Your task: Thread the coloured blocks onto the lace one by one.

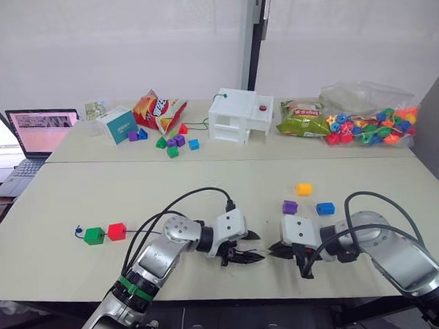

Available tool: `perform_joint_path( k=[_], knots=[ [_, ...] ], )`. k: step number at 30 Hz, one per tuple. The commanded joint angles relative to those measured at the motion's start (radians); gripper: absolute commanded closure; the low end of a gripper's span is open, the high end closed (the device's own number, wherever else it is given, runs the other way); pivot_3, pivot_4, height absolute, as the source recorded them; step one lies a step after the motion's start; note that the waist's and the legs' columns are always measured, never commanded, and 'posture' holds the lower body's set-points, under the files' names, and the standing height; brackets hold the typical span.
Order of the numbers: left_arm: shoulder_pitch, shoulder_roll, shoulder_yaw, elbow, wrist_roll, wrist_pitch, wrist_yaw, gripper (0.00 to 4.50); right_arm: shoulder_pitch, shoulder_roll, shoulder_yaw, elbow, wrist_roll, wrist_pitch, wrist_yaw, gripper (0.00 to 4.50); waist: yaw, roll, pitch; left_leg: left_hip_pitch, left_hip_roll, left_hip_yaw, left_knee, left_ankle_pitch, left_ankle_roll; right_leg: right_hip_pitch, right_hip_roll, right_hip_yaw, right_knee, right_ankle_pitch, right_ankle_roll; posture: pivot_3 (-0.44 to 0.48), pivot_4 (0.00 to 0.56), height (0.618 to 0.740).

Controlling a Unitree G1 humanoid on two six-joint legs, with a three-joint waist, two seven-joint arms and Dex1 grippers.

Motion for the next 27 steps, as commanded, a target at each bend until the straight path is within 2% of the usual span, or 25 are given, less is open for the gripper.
perform_joint_path(
  k=[1, 4, 15, 20, 24, 27],
  knots=[
    [-0.008, -0.008, -0.004, -0.015, 0.001, -0.002, -0.002, 3.57, 0.001, -0.006, -0.016, -0.041, 0.001, 0.009, -0.005, 4.5, 0.0, 0.0, 0.0, 0.0, 0.0, 0.0, 0.0, 0.0, 0.0, 0.0, 0.0, 0.0, 0.0, 0.0, 0.0, 0.0, 0.15, 0.74],
    [-0.007, -0.006, -0.005, -0.016, -0.001, 0.002, -0.003, 4.49, 0.001, -0.006, -0.016, -0.043, 0.003, 0.011, -0.007, 4.5, 0.0, 0.0, 0.0, 0.0, 0.0, 0.0, 0.0, 0.0, 0.0, 0.0, 0.0, 0.0, 0.0, 0.0, 0.0, 0.0, 0.15, 0.74],
    [-0.006, -0.01, 0.006, -0.019, -0.001, 0.006, 0.011, 4.49, 0.023, -0.023, -0.016, -0.054, 0.009, 0.027, -0.009, 4.5, 0.0, 0.0, 0.0, 0.0, 0.0, 0.0, 0.0, 0.0, 0.0, 0.0, 0.0, 0.0, 0.0, 0.0, 0.0, 0.0, 0.15, 0.74],
    [0.004, 0.016, 0.017, -0.03, -0.009, 0.009, -0.002, 4.5, 0.075, 0.01, -0.124, -0.096, 0.06, 0.1, -0.094, 2.84, 0.0, 0.0, 0.0, 0.0, 0.0, 0.0, 0.0, 0.0, 0.0, 0.0, 0.0, 0.0, 0.0, 0.0, 0.0, 0.0, 0.15, 0.74],
    [0.023, 0.055, 0.023, -0.048, -0.016, 0.008, -0.016, 4.5, 0.204, 0.062, -0.303, -0.168, 0.103, 0.191, -0.223, 1.42, 0.005, 0.0, 0.0, 0.0, 0.0, -0.001, 0.0, 0.0, 0.0, 0.0, -0.001, 0.0, 0.0, 0.0, 0.0, 0.0, 0.15, 0.74],
    [0.038, 0.072, 0.036, -0.061, -0.026, 0.012, -0.02, 4.5, 0.32, 0.18, -0.469, -0.25, 0.151, 0.264, -0.349, 0.45, 0.007, 0.0, 0.0, 0.0, 0.0, -0.001, -0.001, 0.0, 0.0, 0.0, -0.001, 0.0, 0.0, 0.0, 0.0, 0.0, 0.15, 0.74]
  ],
)
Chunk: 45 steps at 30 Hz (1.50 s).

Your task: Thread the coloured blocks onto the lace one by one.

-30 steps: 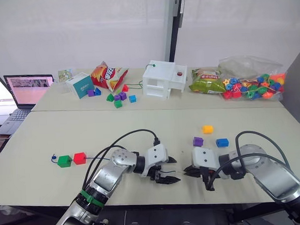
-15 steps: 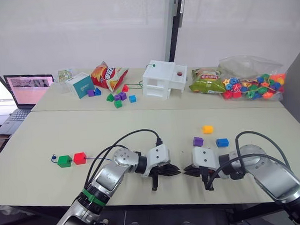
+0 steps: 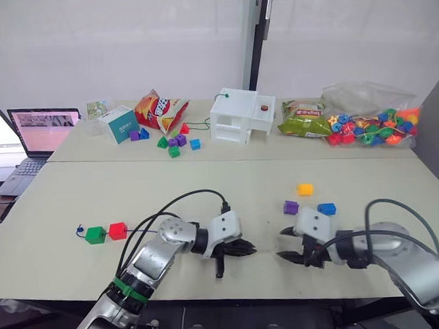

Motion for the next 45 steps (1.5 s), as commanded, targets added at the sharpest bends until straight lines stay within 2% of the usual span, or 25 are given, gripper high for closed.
perform_joint_path(
  k=[1, 2, 6, 11, 15, 21, 27, 30, 36, 41, 45],
  knots=[
    [0.007, 0.007, 0.025, -0.049, -0.023, 0.001, -0.008, 4.5, 0.09, 0.096, -0.172, -0.117, 0.057, 0.073, -0.135, 0.45, 0.003, 0.0, 0.0, 0.0, 0.0, 0.0, 0.0, 0.0, 0.0, 0.0, 0.0, 0.0, 0.0, 0.0, 0.0, 0.0, 0.15, 0.74],
    [0.011, 0.011, 0.029, -0.053, -0.024, 0.003, -0.008, 4.5, 0.12, 0.119, -0.194, -0.14, 0.059, 0.083, -0.161, 0.45, 0.002, 0.0, 0.0, 0.0, 0.0, 0.0, 0.0, 0.0, 0.0, 0.0, 0.0, 0.0, 0.0, 0.0, 0.0, 0.0, 0.15, 0.74],
    [0.035, 0.025, 0.056, -0.066, -0.043, 0.018, -0.01, 4.5, 0.249, 0.339, -0.301, -0.198, 0.009, 0.04, -0.382, 0.45, 0.0, 0.001, 0.0, 0.001, 0.0, 0.0, 0.0, 0.0, 0.0, 0.0, 0.0, 0.0, 0.001, 0.0, 0.0, 0.0, 0.15, 0.74],
    [0.043, 0.022, 0.06, -0.069, -0.046, 0.024, -0.001, 4.5, 0.301, 0.458, -0.262, -0.152, -0.087, -0.066, -0.531, 0.45, -0.007, 0.001, 0.0, 0.002, -0.001, 0.0, 0.0, 0.0, -0.001, 0.0, 0.0, 0.001, 0.001, 0.0, 0.0, 0.0, 0.15, 0.74],
    [0.04, 0.015, 0.056, -0.068, -0.044, 0.025, 0.001, 4.5, 0.196, 0.509, -0.224, 0.024, -0.133, -0.142, -0.614, 0.45, -0.012, 0.001, 0.0, 0.003, 0.0, 0.001, -0.001, 0.001, -0.001, 0.001, 0.001, 0.001, 0.001, 0.0, 0.0, 0.0, 0.15, 0.74],
    [0.044, 0.012, 0.061, -0.07, -0.041, 0.022, 0.009, 4.5, -0.018, 0.491, -0.206, 0.275, -0.171, -0.169, -0.672, 0.45, -0.015, 0.001, -0.001, 0.003, -0.001, 0.002, -0.001, 0.001, -0.001, 0.0, 0.001, 0.001, 0.002, 0.0, 0.0, 0.0, 0.15, 0.74],
    [0.049, 0.011, 0.062, -0.072, -0.038, 0.022, 0.024, 4.5, -0.139, 0.506, -0.193, 0.445, -0.182, -0.199, -0.714, 0.45, -0.017, 0.002, -0.001, 0.002, -0.001, 0.002, -0.002, 0.001, -0.001, 0.0, 0.001, 0.001, 0.001, 0.0, 0.0, 0.0, 0.15, 0.74],
    [0.05, 0.012, 0.062, -0.074, -0.039, 0.023, 0.027, 4.5, -0.139, 0.519, -0.205, 0.448, -0.16, -0.216, -0.717, 1.25, -0.016, 0.002, -0.001, 0.003, -0.001, 0.001, -0.002, 0.001, -0.001, 0.0, 0.001, 0.001, 0.002, 0.0, 0.0, 0.0, 0.15, 0.74],
    [0.042, 0.013, 0.064, -0.063, -0.035, 0.015, 0.03, 4.5, -0.124, 0.526, -0.204, 0.412, -0.151, -0.223, -0.721, 3.29, -0.016, 0.002, -0.001, 0.002, -0.001, 0.001, -0.002, 0.001, -0.001, 0.0, 0.001, 0.001, 0.002, 0.0, 0.0, 0.0, 0.15, 0.74],
    [0.036, 0.013, 0.064, -0.056, -0.034, 0.011, 0.027, 4.5, -0.111, 0.556, -0.202, 0.328, -0.146, -0.213, -0.751, 3.28, -0.018, 0.002, -0.001, 0.002, -0.001, 0.001, -0.002, 0.001, -0.001, 0.0, 0.001, 0.001, 0.002, 0.0, 0.0, 0.0, 0.15, 0.74],
    [0.038, 0.019, 0.066, -0.056, -0.037, 0.012, 0.021, 4.5, -0.054, 0.565, -0.161, 0.087, -0.138, -0.178, -0.746, 3.28, -0.018, 0.002, -0.001, 0.001, -0.001, 0.001, -0.002, 0.001, -0.001, -0.002, 0.001, 0.002, 0.002, 0.0, 0.0, 0.0, 0.15, 0.74]
  ],
)
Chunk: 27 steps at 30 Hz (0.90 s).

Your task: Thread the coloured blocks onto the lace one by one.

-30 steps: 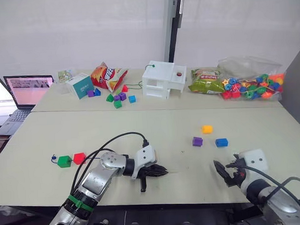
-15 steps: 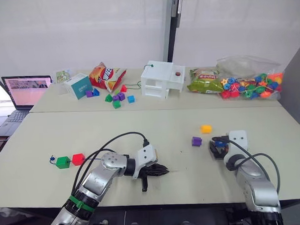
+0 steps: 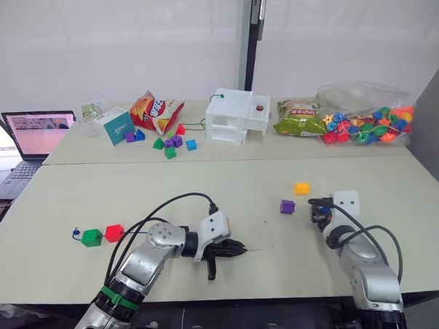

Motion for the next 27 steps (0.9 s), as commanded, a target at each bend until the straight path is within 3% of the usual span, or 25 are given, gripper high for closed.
perform_joint_path(
  k=[1, 5, 8, 11, 18, 25, 27],
  knots=[
    [-0.008, 0.004, 0.015, -0.02, -0.008, -0.017, -0.005, 4.5, 0.045, -0.005, 0.041, -0.274, 0.028, 0.035, 0.018, 3.28, 0.001, 0.0, 0.0, 0.0, 0.0, 0.0, 0.0, 0.0, 0.0, 0.0, 0.0, 0.0, 0.0, 0.0, 0.0, 0.0, 0.15, 0.74],
    [-0.007, 0.01, 0.019, -0.019, -0.011, -0.018, -0.012, 4.5, 0.176, -0.01, 0.193, -0.556, 0.044, 0.153, 0.036, 3.28, 0.0, 0.0, 0.0, 0.0, 0.001, 0.0, 0.0, 0.0, 0.0, 0.0, 0.001, 0.0, 0.0, 0.0, 0.0, 0.0, 0.15, 0.74],
    [-0.005, 0.014, 0.02, -0.02, -0.013, -0.016, -0.019, 4.5, 0.252, 0.002, 0.315, -0.63, 0.027, 0.203, 0.01, 3.28, 0.0, 0.0, 0.0, 0.0, 0.001, 0.0, 0.0, 0.0, 0.0, 0.0, 0.001, 0.0, 0.0, 0.0, 0.0, 0.0, 0.15, 0.74],
    [-0.001, 0.023, 0.023, -0.029, -0.018, -0.011, -0.027, 4.5, 0.317, 0.017, 0.423, -0.591, -0.018, 0.182, -0.023, 3.28, 0.001, 0.0, 0.0, 0.001, 0.001, -0.001, 0.001, 0.0, 0.0, 0.002, 0.001, -0.001, -0.001, 0.0, 0.0, 0.0, 0.15, 0.74],
    [-0.002, 0.043, 0.032, -0.047, -0.027, 0.001, -0.034, 4.5, 0.393, 0.096, 0.442, -0.414, 0.015, 0.123, -0.026, 3.28, 0.012, 0.0, 0.0, 0.001, 0.001, -0.002, 0.0, 0.0, 0.0, 0.001, 0.002, -0.002, -0.001, -0.001, -0.001, 0.0, 0.15, 0.74],
    [-0.002, 0.05, 0.033, -0.046, -0.025, -0.003, -0.034, 4.5, 0.401, 0.101, 0.432, -0.397, 0.029, 0.111, -0.005, 3.28, 0.013, 0.0, 0.0, 0.001, 0.004, -0.004, -0.002, 0.0, -0.001, 0.0, 0.004, -0.004, 0.0, -0.003, -0.005, 0.0, 0.15, 0.74],
    [-0.001, 0.05, 0.034, -0.047, -0.026, -0.002, -0.033, 4.5, 0.39, 0.093, 0.402, -0.422, 0.033, 0.095, 0.006, 2.25, 0.014, 0.0, 0.0, 0.001, 0.004, -0.004, -0.002, 0.0, -0.001, 0.0, 0.004, -0.004, 0.0, -0.003, -0.005, 0.0, 0.15, 0.74]
  ],
)
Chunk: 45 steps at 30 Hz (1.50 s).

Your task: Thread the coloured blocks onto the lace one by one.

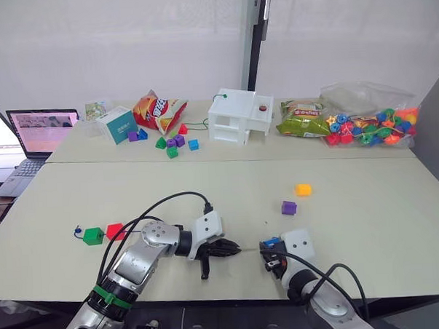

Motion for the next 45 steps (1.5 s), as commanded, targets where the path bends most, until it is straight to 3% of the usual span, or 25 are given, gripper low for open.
perform_joint_path(
  k=[1, 5, 7, 13, 15, 19, 24, 32, 35, 42, 45],
  knots=[
    [0.0, 0.005, 0.021, -0.037, -0.016, -0.005, -0.001, 4.5, 0.005, -0.006, -0.051, -0.068, 0.045, -0.032, 0.032, 1.96, 0.0, 0.0, 0.0, 0.0, 0.0, 0.0, 0.0, 0.0, 0.0, 0.0, 0.0, 0.0, 0.0, 0.0, 0.0, 0.0, 0.15, 0.74],
    [0.005, 0.007, 0.025, -0.045, -0.017, 0.0, 0.004, 4.5, -0.081, -0.096, -0.172, -0.164, 0.159, 0.049, 0.138, 0.52, -0.003, 0.0, 0.0, 0.0, 0.0, 0.0, 0.001, 0.0, 0.0, 0.001, 0.0, 0.0, 0.0, 0.0, 0.0, 0.0, 0.15, 0.74],
    [0.009, 0.008, 0.026, -0.054, -0.019, 0.006, 0.007, 4.5, -0.146, -0.144, -0.257, -0.186, 0.274, 0.109, 0.21, 0.01, -0.006, 0.0, 0.0, 0.0, -0.001, 0.001, 0.002, 0.0, 0.0, 0.002, 0.0, 0.001, -0.001, 0.001, 0.001, 0.0, 0.15, 0.74],
    [0.034, 0.011, 0.036, -0.099, -0.031, 0.03, 0.02, 4.5, -0.299, -0.423, -0.416, -0.108, 0.623, 0.27, 0.528, 0.01, -0.006, 0.0, 0.0, 0.001, 0.0, 0.001, 0.002, 0.0, 0.0, 0.003, -0.001, 0.002, -0.001, 0.001, 0.001, 0.0, 0.15, 0.74],
    [0.041, 0.009, 0.04, -0.11, -0.036, 0.039, 0.025, 4.5, -0.318, -0.53, -0.394, -0.062, 0.641, 0.267, 0.634, 0.01, -0.004, 0.0, 0.0, 0.001, 0.0, 0.001, 0.002, 0.0, 0.001, 0.003, -0.001, 0.002, -0.001, 0.001, 0.001, 0.0, 0.15, 0.74],
    [0.061, 0.014, 0.048, -0.142, -0.041, 0.061, 0.043, 4.5, -0.383, -0.756, -0.174, 0.132, 0.411, 0.018, 0.891, 0.01, -0.006, -0.001, 0.0, 0.001, 0.0, 0.003, 0.002, 0.0, 0.001, 0.003, -0.001, 0.002, -0.002, 0.001, 0.001, 0.0, 0.15, 0.74],
    [0.078, 0.019, 0.051, -0.178, -0.047, 0.084, 0.061, 4.5, -0.495, -0.788, -0.01, 0.378, 0.202, -0.269, 1.03, 0.01, -0.008, -0.001, 0.0, 0.001, 0.0, 0.003, 0.003, 0.0, 0.001, 0.003, -0.001, 0.003, -0.002, 0.001, 0.001, 0.0, 0.15, 0.74],
    [0.053, 0.005, 0.035, -0.174, -0.038, 0.104, 0.094, 4.5, -0.618, -0.708, 0.054, 0.593, 0.101, -0.423, 1.101, 0.01, -0.002, -0.001, 0.0, 0.0, 0.0, 0.003, 0.003, 0.0, 0.001, 0.002, -0.002, 0.002, -0.001, 0.001, 0.002, 0.0, 0.15, 0.74],
    [0.043, -0.004, 0.028, -0.171, -0.036, 0.108, 0.103, 4.5, -0.616, -0.692, 0.052, 0.599, 0.11, -0.409, 1.125, 0.74, -0.001, -0.001, 0.0, 0.0, 0.0, 0.003, 0.003, 0.0, 0.001, 0.002, -0.002, 0.002, -0.001, 0.001, 0.002, 0.0, 0.15, 0.74],
    [0.026, -0.01, 0.015, -0.148, -0.035, 0.105, 0.102, 4.5, -0.597, -0.68, 0.042, 0.583, 0.107, -0.396, 1.121, 3.19, -0.002, -0.001, 0.0, 0.0, 0.0, 0.002, 0.003, 0.0, 0.001, 0.002, -0.002, 0.003, -0.001, 0.001, 0.002, 0.0, 0.15, 0.74],
    [0.012, -0.019, -0.003, -0.121, -0.019, 0.096, 0.107, 4.5, -0.581, -0.677, 0.041, 0.564, 0.109, -0.386, 1.113, 3.22, -0.001, -0.001, 0.0, 0.0, 0.0, 0.002, 0.003, 0.0, 0.001, 0.002, -0.002, 0.003, -0.001, 0.001, 0.002, 0.0, 0.15, 0.74]
  ],
)
